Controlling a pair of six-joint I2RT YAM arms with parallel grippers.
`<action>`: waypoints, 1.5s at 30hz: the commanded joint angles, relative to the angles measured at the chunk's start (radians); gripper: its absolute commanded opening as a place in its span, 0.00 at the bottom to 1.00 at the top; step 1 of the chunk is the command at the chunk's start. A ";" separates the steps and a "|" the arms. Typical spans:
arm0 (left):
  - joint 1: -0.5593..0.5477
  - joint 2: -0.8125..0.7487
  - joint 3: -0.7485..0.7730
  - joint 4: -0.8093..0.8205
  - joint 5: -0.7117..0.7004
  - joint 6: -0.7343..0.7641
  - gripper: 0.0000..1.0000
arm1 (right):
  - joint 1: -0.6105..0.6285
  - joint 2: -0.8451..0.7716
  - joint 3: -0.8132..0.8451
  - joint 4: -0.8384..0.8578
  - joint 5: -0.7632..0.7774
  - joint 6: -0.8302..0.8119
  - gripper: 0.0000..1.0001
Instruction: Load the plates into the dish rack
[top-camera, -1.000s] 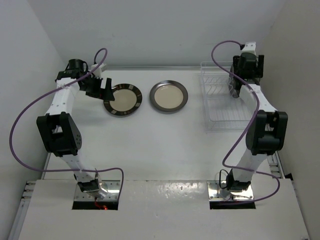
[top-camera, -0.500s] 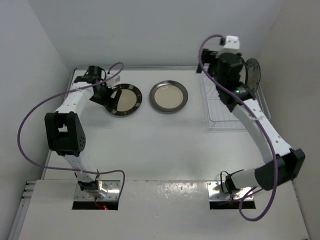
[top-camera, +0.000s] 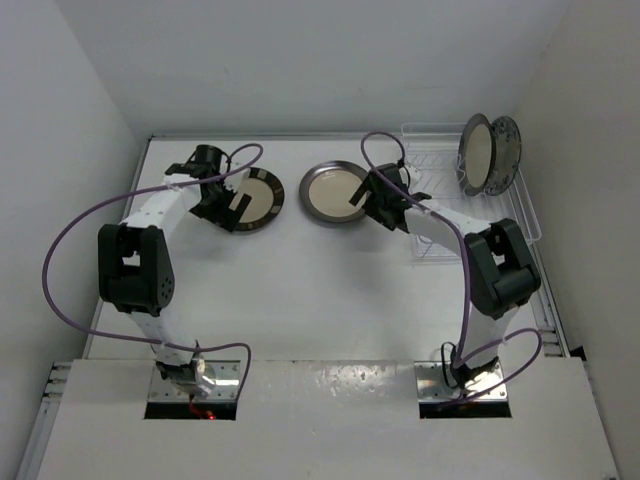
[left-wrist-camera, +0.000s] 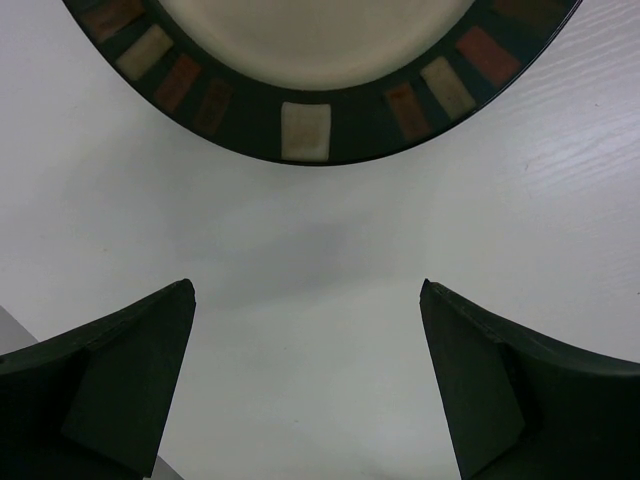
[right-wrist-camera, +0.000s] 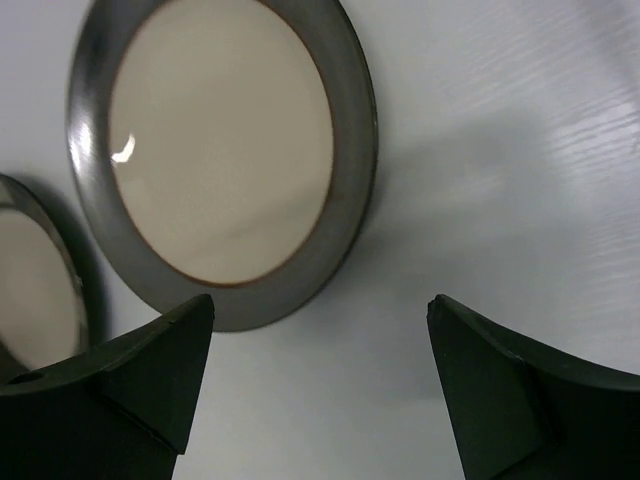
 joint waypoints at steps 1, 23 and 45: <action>0.010 -0.054 0.002 0.021 -0.012 -0.014 1.00 | -0.002 0.062 0.038 0.103 0.054 0.179 0.87; 0.070 -0.007 0.071 -0.009 0.009 -0.014 1.00 | -0.059 0.409 0.163 0.161 0.006 0.302 0.15; 0.079 -0.025 0.071 -0.018 0.040 -0.005 1.00 | -0.206 -0.039 0.357 0.325 -0.255 -0.450 0.00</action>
